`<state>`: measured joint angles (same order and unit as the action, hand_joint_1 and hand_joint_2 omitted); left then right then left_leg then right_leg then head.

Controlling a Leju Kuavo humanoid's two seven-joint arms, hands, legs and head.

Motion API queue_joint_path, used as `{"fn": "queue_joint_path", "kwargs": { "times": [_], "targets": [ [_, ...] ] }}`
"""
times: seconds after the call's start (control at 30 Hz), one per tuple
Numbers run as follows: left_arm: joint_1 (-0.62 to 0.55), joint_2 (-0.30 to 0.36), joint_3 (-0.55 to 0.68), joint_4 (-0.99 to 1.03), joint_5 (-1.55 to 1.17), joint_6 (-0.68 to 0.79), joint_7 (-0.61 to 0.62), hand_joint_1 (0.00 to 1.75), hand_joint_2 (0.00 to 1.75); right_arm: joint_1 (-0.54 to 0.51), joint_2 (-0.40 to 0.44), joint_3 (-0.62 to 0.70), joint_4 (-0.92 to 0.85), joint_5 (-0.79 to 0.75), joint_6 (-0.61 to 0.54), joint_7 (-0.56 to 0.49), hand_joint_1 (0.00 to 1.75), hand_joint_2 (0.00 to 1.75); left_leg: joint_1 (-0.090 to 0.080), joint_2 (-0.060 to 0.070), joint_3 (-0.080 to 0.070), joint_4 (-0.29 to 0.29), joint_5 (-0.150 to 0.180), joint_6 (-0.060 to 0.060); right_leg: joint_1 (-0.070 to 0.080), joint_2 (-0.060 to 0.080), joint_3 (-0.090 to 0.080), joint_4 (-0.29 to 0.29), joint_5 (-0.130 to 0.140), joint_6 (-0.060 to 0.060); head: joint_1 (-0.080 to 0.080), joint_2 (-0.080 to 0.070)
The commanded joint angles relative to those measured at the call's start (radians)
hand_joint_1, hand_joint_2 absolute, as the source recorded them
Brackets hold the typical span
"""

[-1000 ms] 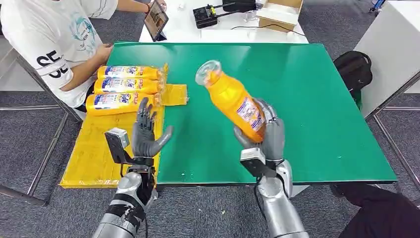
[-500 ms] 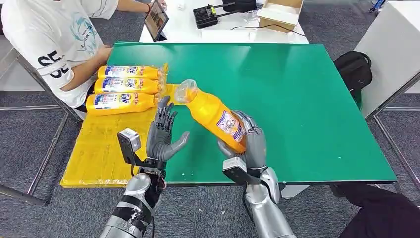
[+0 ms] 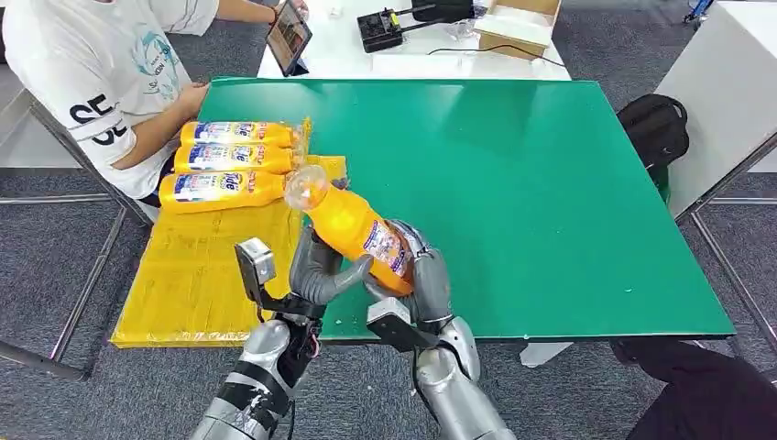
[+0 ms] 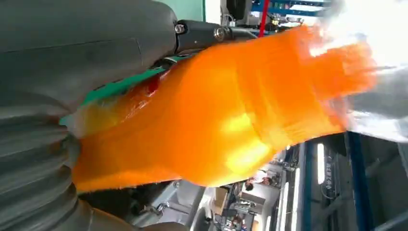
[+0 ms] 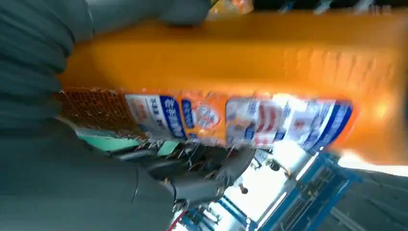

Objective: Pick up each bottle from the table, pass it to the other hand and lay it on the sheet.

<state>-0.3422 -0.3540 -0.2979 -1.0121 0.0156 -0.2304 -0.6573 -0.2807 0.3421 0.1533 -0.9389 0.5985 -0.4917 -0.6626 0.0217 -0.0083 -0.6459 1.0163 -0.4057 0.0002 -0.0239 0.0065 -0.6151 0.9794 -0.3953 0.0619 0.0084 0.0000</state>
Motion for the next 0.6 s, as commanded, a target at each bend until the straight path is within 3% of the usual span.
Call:
{"fn": "queue_joint_path", "kwargs": {
  "times": [0.03, 0.27, 0.6],
  "targets": [
    [-0.091, 0.005, -0.105, 0.169, 0.035, 0.037, 0.002, 0.0, 1.75, -0.091, 0.007, 0.282, 0.246, -0.07, -0.036, 0.021, 1.75, 1.75, 0.0, 0.003, 0.006, -0.001, -0.002, 0.001, 0.001, 0.001, 0.006, -0.001, -0.001, -0.003, 0.0, 0.0],
    [-0.117, 0.005, -0.124, 0.204, 0.051, 0.07, 0.007, 0.0, 1.75, -0.106, 0.007, 0.481, 0.311, -0.171, -0.053, 0.049, 1.75, 1.75, 0.001, 0.001, 0.005, 0.0, -0.002, 0.001, 0.001, 0.0, 0.005, 0.0, -0.002, -0.003, 0.0, 0.0],
    [-0.132, 0.005, -0.111, 0.21, 0.064, 0.103, 0.004, 0.0, 1.75, -0.115, 0.007, 0.547, 0.347, -0.212, -0.058, 0.054, 1.75, 1.75, 0.001, -0.001, 0.003, 0.0, -0.001, 0.001, 0.001, -0.002, 0.003, 0.0, -0.002, -0.003, -0.001, 0.0]
  ]
}}
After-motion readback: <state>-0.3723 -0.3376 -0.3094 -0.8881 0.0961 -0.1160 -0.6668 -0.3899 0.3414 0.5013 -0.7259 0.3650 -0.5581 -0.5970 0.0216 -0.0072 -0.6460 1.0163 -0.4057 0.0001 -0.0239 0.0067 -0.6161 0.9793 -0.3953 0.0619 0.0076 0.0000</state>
